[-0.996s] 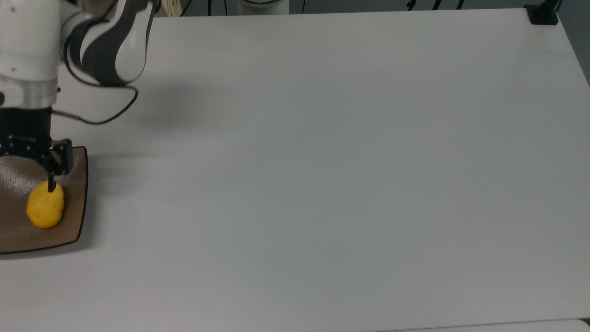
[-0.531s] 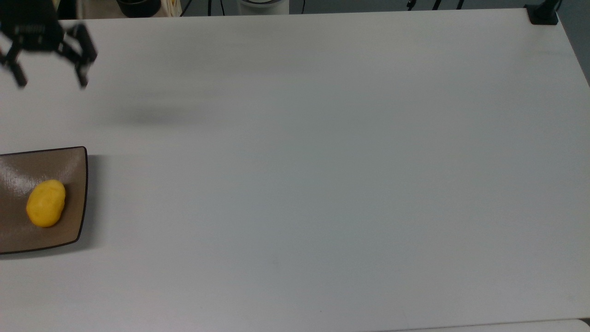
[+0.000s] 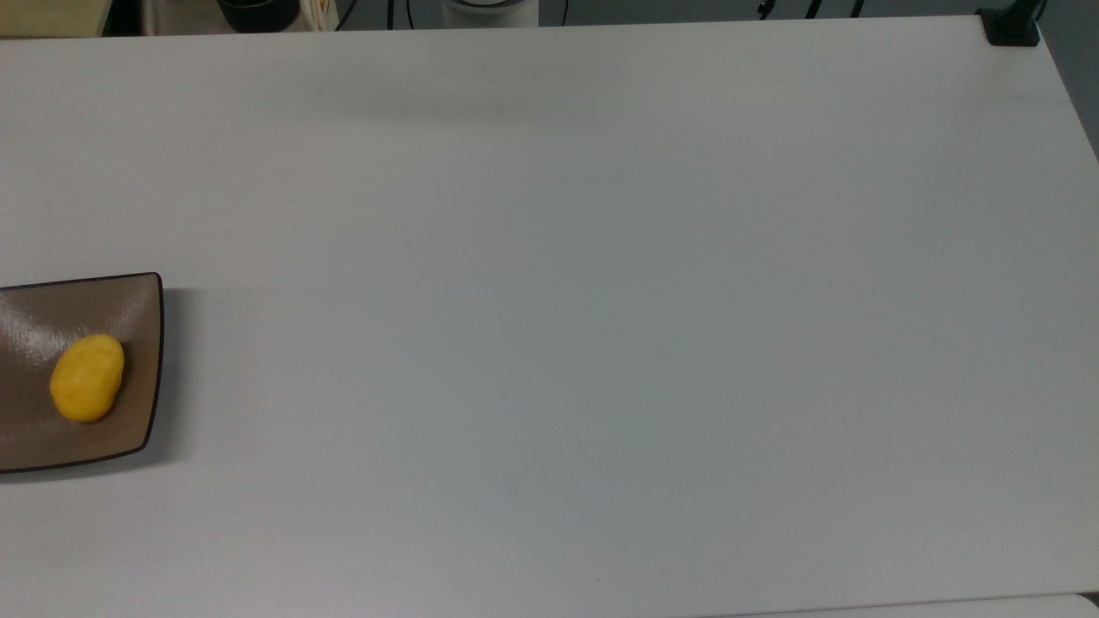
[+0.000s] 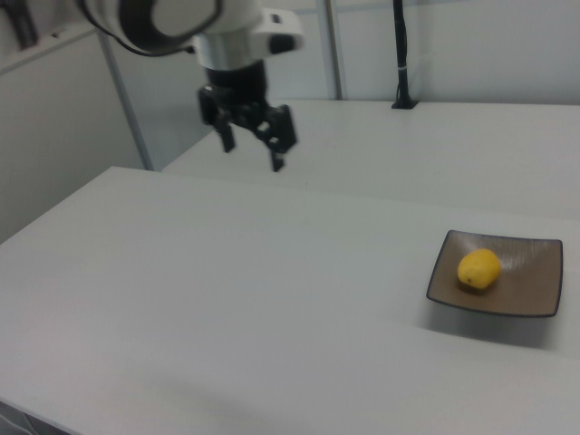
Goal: Put potatoes on a ceramic plate
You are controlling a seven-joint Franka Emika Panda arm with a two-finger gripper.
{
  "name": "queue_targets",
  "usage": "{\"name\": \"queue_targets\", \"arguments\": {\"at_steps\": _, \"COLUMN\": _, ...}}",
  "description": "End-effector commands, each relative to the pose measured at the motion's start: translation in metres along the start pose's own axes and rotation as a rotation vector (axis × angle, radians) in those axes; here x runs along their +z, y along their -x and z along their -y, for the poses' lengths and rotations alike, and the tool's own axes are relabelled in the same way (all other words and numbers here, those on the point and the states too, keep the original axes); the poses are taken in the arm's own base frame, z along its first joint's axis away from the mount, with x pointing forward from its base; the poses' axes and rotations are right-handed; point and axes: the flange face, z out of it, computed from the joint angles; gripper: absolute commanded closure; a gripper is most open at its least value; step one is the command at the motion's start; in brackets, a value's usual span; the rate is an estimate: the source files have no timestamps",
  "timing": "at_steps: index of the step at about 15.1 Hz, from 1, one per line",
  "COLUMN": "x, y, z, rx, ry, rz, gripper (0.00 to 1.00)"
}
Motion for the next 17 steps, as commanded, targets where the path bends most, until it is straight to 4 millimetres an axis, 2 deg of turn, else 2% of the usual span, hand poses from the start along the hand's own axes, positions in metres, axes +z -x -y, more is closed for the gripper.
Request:
{"name": "queue_targets", "arguments": {"at_steps": 1, "x": -0.003, "y": 0.025, "z": 0.050, "rx": 0.049, "ry": 0.018, "rz": 0.061, "gripper": 0.00}}
{"name": "queue_targets", "arguments": {"at_steps": 5, "x": 0.007, "y": 0.023, "z": 0.093, "rx": 0.082, "ry": 0.051, "rz": 0.076, "gripper": 0.00}}
{"name": "queue_targets", "arguments": {"at_steps": 9, "x": 0.037, "y": 0.019, "z": 0.138, "rx": 0.036, "ry": 0.106, "rz": 0.101, "gripper": 0.00}}
{"name": "queue_targets", "arguments": {"at_steps": 13, "x": 0.061, "y": 0.015, "z": 0.158, "rx": -0.010, "ry": 0.110, "rz": 0.092, "gripper": 0.00}}
{"name": "queue_targets", "arguments": {"at_steps": 16, "x": 0.079, "y": 0.011, "z": 0.162, "rx": -0.061, "ry": 0.136, "rz": 0.066, "gripper": 0.00}}
{"name": "queue_targets", "arguments": {"at_steps": 17, "x": 0.083, "y": 0.003, "z": 0.160, "rx": -0.100, "ry": 0.135, "rz": 0.044, "gripper": 0.00}}
